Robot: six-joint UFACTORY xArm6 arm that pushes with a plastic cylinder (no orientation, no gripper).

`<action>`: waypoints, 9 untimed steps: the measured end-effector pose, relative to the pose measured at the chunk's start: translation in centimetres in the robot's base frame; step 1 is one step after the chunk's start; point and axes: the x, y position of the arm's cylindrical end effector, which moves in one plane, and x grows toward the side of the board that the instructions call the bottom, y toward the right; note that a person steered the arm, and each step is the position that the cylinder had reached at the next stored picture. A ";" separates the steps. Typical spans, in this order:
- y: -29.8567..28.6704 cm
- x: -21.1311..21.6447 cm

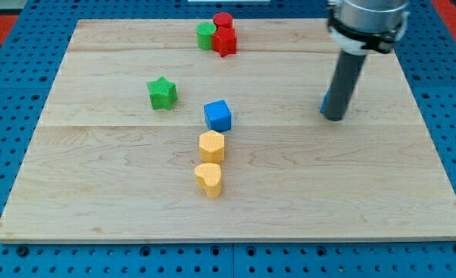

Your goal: Place the yellow heart to the right of the green star

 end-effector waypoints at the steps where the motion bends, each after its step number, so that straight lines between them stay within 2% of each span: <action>1: -0.9 1.2; 2: -4.9 6.9; 3: -9.6 9.6; 4: -15.5 10.2; 5: -18.7 12.8; 6: -18.8 15.8; 7: -22.1 15.6; 9: -23.8 8.5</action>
